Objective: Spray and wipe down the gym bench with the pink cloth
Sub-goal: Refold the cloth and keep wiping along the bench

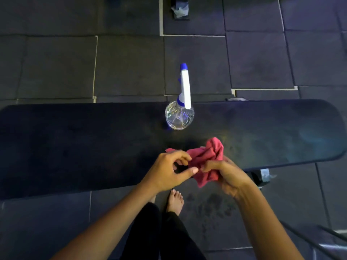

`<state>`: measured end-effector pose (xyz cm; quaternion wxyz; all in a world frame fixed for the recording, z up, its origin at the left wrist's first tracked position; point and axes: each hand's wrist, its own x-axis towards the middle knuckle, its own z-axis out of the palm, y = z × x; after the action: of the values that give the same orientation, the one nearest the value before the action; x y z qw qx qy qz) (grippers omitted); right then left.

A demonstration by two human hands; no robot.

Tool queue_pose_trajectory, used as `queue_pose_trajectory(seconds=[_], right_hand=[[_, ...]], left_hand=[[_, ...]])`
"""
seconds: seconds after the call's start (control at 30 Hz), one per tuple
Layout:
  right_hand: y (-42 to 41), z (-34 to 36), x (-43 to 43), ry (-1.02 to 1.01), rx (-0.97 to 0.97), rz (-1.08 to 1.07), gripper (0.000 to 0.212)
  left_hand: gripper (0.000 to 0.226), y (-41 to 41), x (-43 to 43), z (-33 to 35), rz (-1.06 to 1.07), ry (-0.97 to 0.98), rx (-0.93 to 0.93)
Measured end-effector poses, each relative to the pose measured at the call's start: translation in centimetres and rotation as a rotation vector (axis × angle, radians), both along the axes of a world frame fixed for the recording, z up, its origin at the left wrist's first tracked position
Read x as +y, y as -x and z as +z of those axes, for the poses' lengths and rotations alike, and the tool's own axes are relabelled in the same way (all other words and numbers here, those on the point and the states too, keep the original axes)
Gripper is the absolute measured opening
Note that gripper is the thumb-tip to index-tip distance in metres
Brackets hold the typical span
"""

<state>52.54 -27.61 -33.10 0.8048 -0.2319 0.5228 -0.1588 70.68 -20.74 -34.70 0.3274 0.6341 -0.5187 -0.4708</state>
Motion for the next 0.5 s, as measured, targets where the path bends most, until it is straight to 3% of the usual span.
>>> queue_pose_trajectory(seconds=[0.1, 0.2, 0.37, 0.5], right_hand=[[-0.1, 0.9, -0.7, -0.002, 0.033, -0.005, 0.029], [-0.8, 2.0, -0.9, 0.017, 0.012, 0.092, 0.019], [-3.0, 3.8, -0.7, -0.044, -0.088, 0.286, 0.024], [-6.0, 4.5, -0.6, 0.08, -0.026, 0.447, 0.024]], left_hand=[[0.044, 0.4, 0.5, 0.0, 0.078, -0.11, 0.089], [0.043, 0.7, 0.3, 0.4, 0.287, -0.162, 0.243], [0.012, -2.1, 0.3, 1.3, 0.398, -0.276, 0.447], [0.011, -7.4, 2.0, 2.2, 0.365, -0.332, 0.526]])
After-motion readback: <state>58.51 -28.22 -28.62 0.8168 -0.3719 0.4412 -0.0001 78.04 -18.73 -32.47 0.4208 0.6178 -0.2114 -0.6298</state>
